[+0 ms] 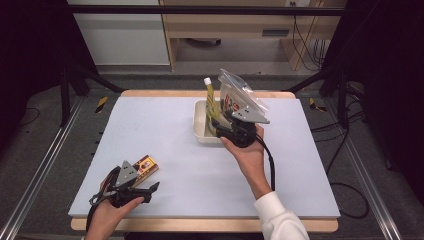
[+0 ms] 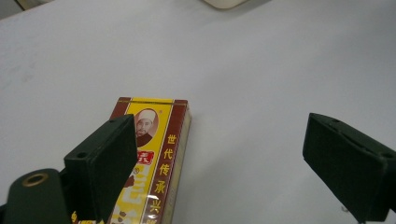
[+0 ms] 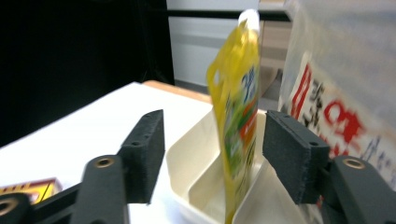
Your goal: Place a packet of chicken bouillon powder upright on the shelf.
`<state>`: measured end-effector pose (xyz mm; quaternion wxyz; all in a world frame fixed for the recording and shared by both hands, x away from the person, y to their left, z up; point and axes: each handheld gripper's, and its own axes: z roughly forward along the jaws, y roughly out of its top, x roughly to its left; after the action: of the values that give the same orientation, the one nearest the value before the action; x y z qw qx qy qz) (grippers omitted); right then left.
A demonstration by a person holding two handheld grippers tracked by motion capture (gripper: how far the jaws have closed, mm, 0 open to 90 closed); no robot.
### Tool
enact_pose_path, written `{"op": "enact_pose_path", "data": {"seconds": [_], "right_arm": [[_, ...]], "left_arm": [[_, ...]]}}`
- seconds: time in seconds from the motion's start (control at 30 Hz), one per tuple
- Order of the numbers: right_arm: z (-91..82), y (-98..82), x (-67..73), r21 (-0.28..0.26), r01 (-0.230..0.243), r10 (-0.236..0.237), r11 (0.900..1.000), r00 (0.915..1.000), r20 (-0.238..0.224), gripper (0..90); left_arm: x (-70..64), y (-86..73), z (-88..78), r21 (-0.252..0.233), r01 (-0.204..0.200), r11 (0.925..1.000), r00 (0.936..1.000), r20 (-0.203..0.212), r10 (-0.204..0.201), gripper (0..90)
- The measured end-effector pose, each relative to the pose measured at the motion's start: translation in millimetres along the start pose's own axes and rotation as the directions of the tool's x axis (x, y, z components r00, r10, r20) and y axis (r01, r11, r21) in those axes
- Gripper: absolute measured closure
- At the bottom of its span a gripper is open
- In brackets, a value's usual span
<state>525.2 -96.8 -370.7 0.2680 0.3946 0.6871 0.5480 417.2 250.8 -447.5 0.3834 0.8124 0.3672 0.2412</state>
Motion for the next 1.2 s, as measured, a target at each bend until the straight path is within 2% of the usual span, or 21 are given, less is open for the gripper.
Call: {"op": "enact_pose_path", "data": {"seconds": [0.27, 0.47, 0.6, 0.93, 1.1, 1.2], "right_arm": [[-6.2, -12.3, 4.7, 0.054, 0.034, -0.033, 0.998, 0.9993, -0.018, 32.3], [-13.0, -18.3, 6.1, 0.056, 0.044, -0.042, 0.997, 0.9987, -0.028, 31.9], [-16.7, -23.9, 6.1, 0.085, 0.042, -0.039, 0.995, 0.9984, -0.041, 30.0], [-22.3, -39.2, 3.7, 0.113, 0.011, -0.004, 0.994, 0.9982, -0.061, 27.6], [-22.0, -47.7, 2.8, 0.163, 0.036, -0.025, 0.986, 0.9971, -0.071, 24.8], [-25.2, -52.2, 2.7, 0.188, 0.037, -0.021, 0.981, 0.9962, -0.084, 23.1]], "left_arm": [[1.8, -0.4, -0.6, 0.001, 0.004, 1.0000, 0.9998, -0.021, -0.004, 10.0], [3.8, -0.8, -1.2, 0.006, 0.006, 1.0000, 0.9994, -0.033, -0.006, 9.8], [4.8, -1.3, -1.2, 0.008, 0.013, 0.9999, 0.9994, -0.033, -0.013, 9.9], [7.0, -2.0, -1.3, 0.026, 0.015, 0.9995, 0.9995, -0.029, -0.015, 9.8], [9.9, -2.1, -2.2, 0.036, 0.020, 0.9991, 0.9996, -0.020, -0.020, 9.7], [12.7, -3.3, -3.4, 0.054, 0.023, 0.9983, 0.9995, -0.022, -0.021, 9.7]]}}
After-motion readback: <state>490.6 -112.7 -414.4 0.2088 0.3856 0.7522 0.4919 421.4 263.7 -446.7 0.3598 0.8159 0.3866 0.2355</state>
